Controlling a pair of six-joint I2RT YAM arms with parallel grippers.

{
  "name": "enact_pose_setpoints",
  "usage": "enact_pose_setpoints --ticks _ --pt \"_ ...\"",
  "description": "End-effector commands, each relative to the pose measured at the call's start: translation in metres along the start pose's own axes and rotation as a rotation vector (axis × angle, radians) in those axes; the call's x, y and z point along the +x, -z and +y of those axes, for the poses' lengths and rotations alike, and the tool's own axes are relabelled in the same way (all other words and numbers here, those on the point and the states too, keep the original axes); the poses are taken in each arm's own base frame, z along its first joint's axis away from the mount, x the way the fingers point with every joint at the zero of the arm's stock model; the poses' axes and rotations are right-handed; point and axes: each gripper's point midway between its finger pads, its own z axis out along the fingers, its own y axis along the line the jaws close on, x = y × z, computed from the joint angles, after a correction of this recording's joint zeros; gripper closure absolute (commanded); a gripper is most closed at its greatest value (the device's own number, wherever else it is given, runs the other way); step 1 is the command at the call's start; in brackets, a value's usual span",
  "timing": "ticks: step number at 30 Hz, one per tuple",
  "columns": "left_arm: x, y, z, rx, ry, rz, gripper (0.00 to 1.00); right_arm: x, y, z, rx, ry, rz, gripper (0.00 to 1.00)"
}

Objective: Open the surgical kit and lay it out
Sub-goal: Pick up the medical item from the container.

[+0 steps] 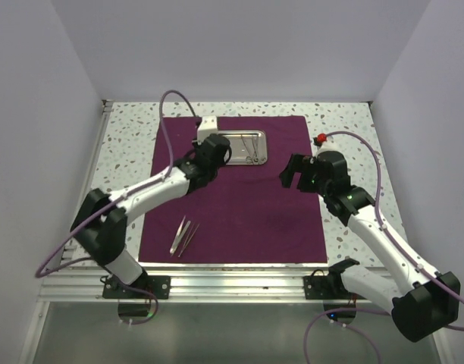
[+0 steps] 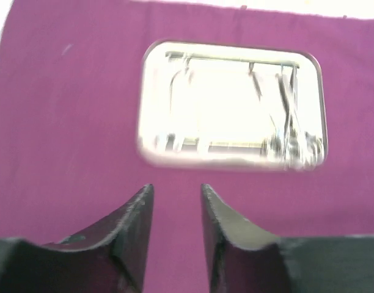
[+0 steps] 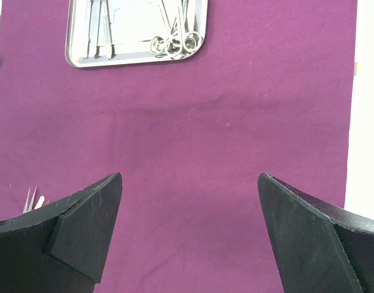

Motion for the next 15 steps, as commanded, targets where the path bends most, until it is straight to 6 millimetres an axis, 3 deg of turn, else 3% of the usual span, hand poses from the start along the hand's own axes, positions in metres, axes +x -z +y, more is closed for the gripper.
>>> enact_pose_setpoints --ticks 1,3,4,7,10,15 --pt "-0.034 -0.067 -0.034 0.132 -0.079 -0.024 0.61 -0.003 -0.001 0.004 -0.014 -0.004 -0.011 0.03" --pt "-0.030 -0.092 -0.039 0.150 -0.090 0.005 0.63 -0.003 -0.001 0.004 -0.014 -0.003 -0.015 0.03" --pt "-0.027 -0.115 -0.037 0.130 -0.096 0.025 0.65 -0.003 -0.001 0.004 -0.014 -0.003 -0.015 0.03" --pt "-0.024 -0.153 -0.026 0.084 -0.099 0.053 0.68 -0.002 -0.002 0.004 -0.015 -0.003 -0.009 0.03" --pt "-0.030 -0.177 -0.015 0.073 -0.095 0.060 0.69 -0.001 -0.005 0.005 -0.018 -0.005 -0.001 0.03" --pt "-0.048 -0.199 -0.001 0.077 -0.090 0.035 0.69 0.004 -0.010 0.006 -0.024 -0.007 0.021 0.03"
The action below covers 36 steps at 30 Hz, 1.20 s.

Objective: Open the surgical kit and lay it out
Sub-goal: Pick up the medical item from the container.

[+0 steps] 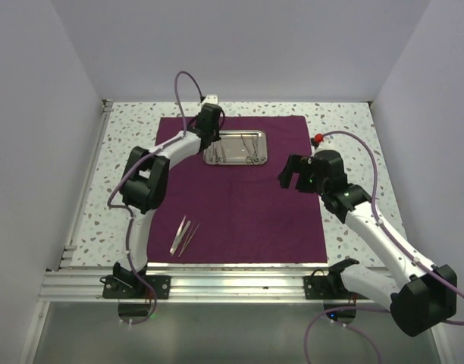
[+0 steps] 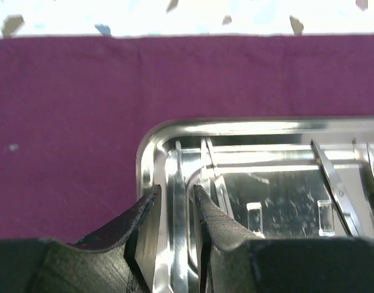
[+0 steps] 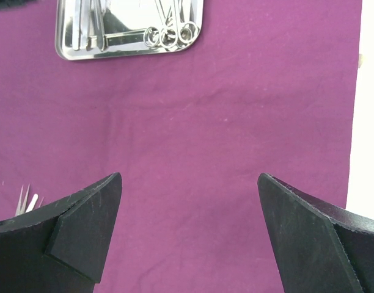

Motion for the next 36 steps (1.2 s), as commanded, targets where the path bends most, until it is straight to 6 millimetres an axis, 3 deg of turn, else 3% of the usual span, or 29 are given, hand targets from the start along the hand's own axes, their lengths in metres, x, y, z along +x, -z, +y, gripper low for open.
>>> enact_pose_setpoints --ticks 1,6,24,36 --pt "-0.046 -0.005 0.001 0.044 -0.009 -0.081 0.69 -0.003 -0.004 0.008 -0.032 -0.008 -0.009 0.03" --pt "-0.046 -0.019 0.004 0.065 -0.013 -0.064 0.70 -0.001 -0.008 0.007 -0.030 -0.008 0.002 0.03" --pt "-0.001 -0.042 0.006 0.047 0.004 0.014 0.73 0.000 -0.009 0.006 -0.020 -0.005 0.003 0.03" --pt "0.016 -0.056 0.004 0.039 0.023 0.051 0.77 -0.001 -0.008 0.005 -0.014 -0.006 0.000 0.03"
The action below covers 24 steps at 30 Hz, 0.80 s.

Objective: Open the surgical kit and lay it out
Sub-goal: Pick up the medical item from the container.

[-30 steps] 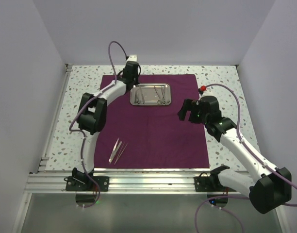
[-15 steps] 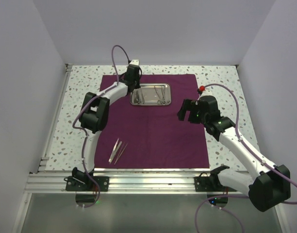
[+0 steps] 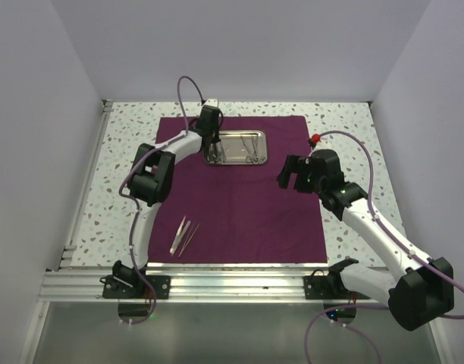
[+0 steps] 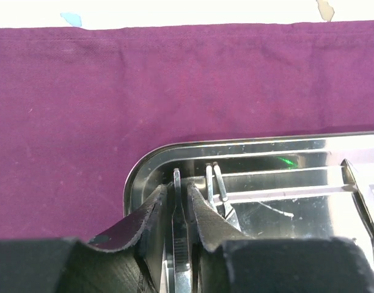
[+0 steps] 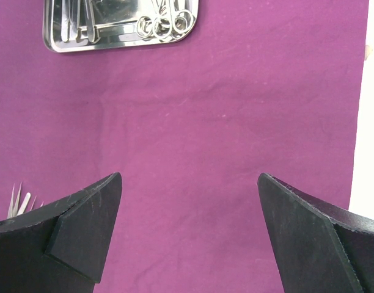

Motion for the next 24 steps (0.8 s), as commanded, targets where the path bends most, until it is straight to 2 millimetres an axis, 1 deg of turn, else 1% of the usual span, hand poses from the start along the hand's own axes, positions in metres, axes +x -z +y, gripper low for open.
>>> enact_pose_setpoints --ticks 1,2,3,5,6,9,11,14,17,18,19,20,21,22,23,24 --pt "0.001 -0.009 -0.002 0.001 0.020 0.005 0.78 -0.011 0.004 0.007 -0.026 -0.008 -0.042 0.03" --pt "-0.001 -0.010 -0.003 -0.001 0.023 0.004 0.78 -0.011 0.004 0.007 -0.025 -0.006 -0.043 0.03" --pt "0.006 -0.013 -0.001 -0.008 0.018 0.027 0.83 -0.011 0.004 0.007 -0.025 -0.005 -0.043 0.03" --pt "0.009 -0.014 -0.002 -0.012 0.019 0.037 0.88 -0.010 0.003 0.006 -0.022 -0.006 -0.041 0.03" --pt "0.012 -0.014 0.000 -0.020 0.018 0.042 0.94 -0.011 0.004 0.006 -0.022 -0.006 -0.041 0.03" --pt "0.017 -0.015 0.002 -0.043 0.007 0.049 1.00 -0.010 0.004 0.006 -0.019 -0.005 -0.041 0.03" --pt "0.019 -0.014 0.004 -0.053 0.001 0.055 1.00 -0.011 0.005 0.006 -0.020 -0.005 -0.044 0.03" --pt "0.016 -0.014 0.005 -0.061 0.000 0.043 1.00 -0.011 0.005 0.006 -0.020 -0.005 -0.044 0.03" --pt "0.000 -0.007 0.003 -0.056 0.003 0.012 1.00 -0.011 0.004 0.006 -0.019 -0.004 -0.042 0.03" --pt "-0.014 0.001 0.002 -0.048 0.010 -0.013 1.00 -0.011 0.004 0.006 -0.018 -0.005 -0.043 0.03" --pt "-0.021 0.006 0.000 -0.043 0.010 -0.027 1.00 -0.011 0.005 0.006 -0.020 -0.004 -0.044 0.03" --pt "-0.038 0.016 -0.002 -0.035 0.018 -0.058 1.00 -0.011 0.004 0.005 -0.017 -0.005 -0.042 0.03" --pt "-0.047 0.021 -0.004 -0.027 0.017 -0.076 1.00 -0.012 0.005 0.006 -0.019 -0.005 -0.046 0.03" --pt "-0.061 0.028 -0.006 -0.022 0.022 -0.102 1.00 -0.010 0.004 0.006 -0.019 -0.005 -0.041 0.03" --pt "-0.074 0.038 -0.007 -0.017 0.020 -0.122 1.00 -0.012 0.005 0.006 -0.021 -0.004 -0.046 0.03" --pt "-0.082 0.043 -0.008 -0.017 0.019 -0.135 1.00 -0.011 0.005 0.006 -0.021 -0.004 -0.046 0.03"
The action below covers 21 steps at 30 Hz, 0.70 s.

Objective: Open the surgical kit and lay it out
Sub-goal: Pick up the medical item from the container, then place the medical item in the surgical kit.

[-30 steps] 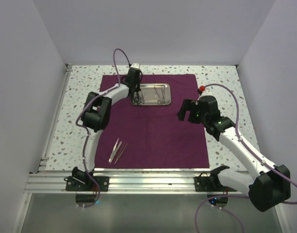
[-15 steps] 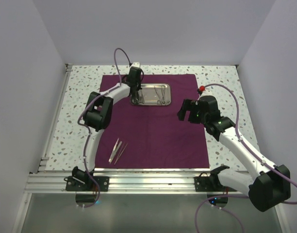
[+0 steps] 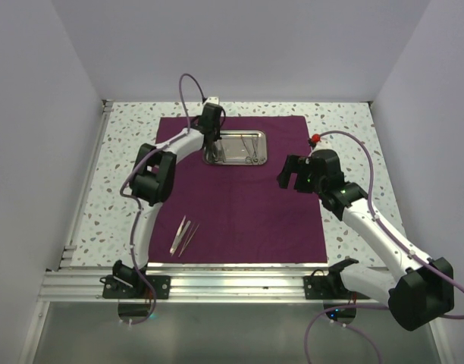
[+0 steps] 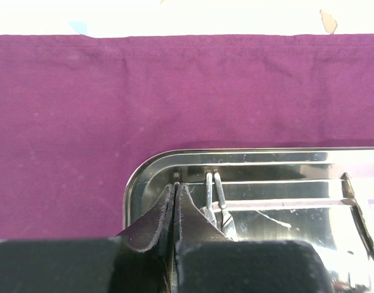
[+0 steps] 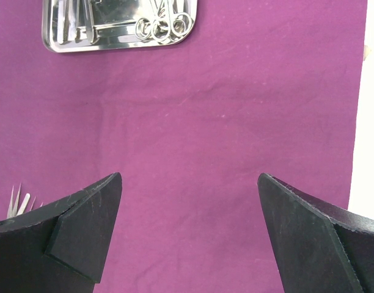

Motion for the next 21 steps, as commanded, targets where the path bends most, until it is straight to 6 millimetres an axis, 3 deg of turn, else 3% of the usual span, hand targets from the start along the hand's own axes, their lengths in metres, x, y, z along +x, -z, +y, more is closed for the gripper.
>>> enact_pose_setpoints --ticks 1,4,7,9,10,12,14,15,16,17,18,19,20,21 --pt "-0.089 0.052 -0.009 0.026 0.016 -0.157 1.00 -0.011 0.005 0.007 -0.024 -0.003 -0.044 0.03" --pt "-0.115 0.071 -0.012 0.038 0.015 -0.192 1.00 -0.011 0.005 0.007 -0.024 -0.004 -0.044 0.03" --pt "-0.128 0.086 -0.014 0.043 0.016 -0.209 1.00 -0.012 0.005 0.006 -0.022 -0.005 -0.049 0.03" --pt "-0.130 0.097 -0.016 0.040 0.021 -0.212 1.00 -0.012 0.005 0.005 -0.018 -0.005 -0.047 0.03" --pt "-0.117 0.099 -0.017 0.030 0.010 -0.190 1.00 -0.012 0.004 0.006 -0.019 -0.005 -0.047 0.03" --pt "-0.121 0.125 -0.018 0.040 0.031 -0.208 1.00 -0.011 0.003 0.006 -0.018 -0.004 -0.042 0.03" --pt "-0.099 0.150 -0.019 0.045 0.053 -0.190 1.00 -0.011 0.004 0.005 -0.015 -0.005 -0.042 0.03" --pt "-0.056 0.151 -0.021 0.039 0.026 -0.122 1.00 -0.012 0.005 0.005 -0.015 -0.003 -0.045 0.03" --pt "-0.047 0.161 -0.022 0.035 0.039 -0.127 1.00 -0.013 0.005 0.005 -0.012 -0.004 -0.049 0.03" --pt "-0.047 0.185 -0.025 0.055 0.093 -0.144 1.00 -0.014 0.007 0.005 -0.013 -0.004 -0.058 0.03" --pt "-0.032 0.194 -0.027 0.055 0.101 -0.133 1.00 -0.014 0.007 0.005 -0.012 -0.004 -0.060 0.03" --pt "0.007 0.203 -0.035 0.048 0.070 -0.091 1.00 -0.015 0.008 0.005 -0.013 -0.006 -0.062 0.02" --pt "0.010 0.222 -0.040 0.066 0.121 -0.106 1.00 -0.015 0.007 0.005 -0.018 -0.006 -0.061 0.03" --pt "0.044 0.233 -0.050 0.076 0.087 -0.069 1.00 -0.013 0.006 0.006 -0.019 -0.007 -0.057 0.03"
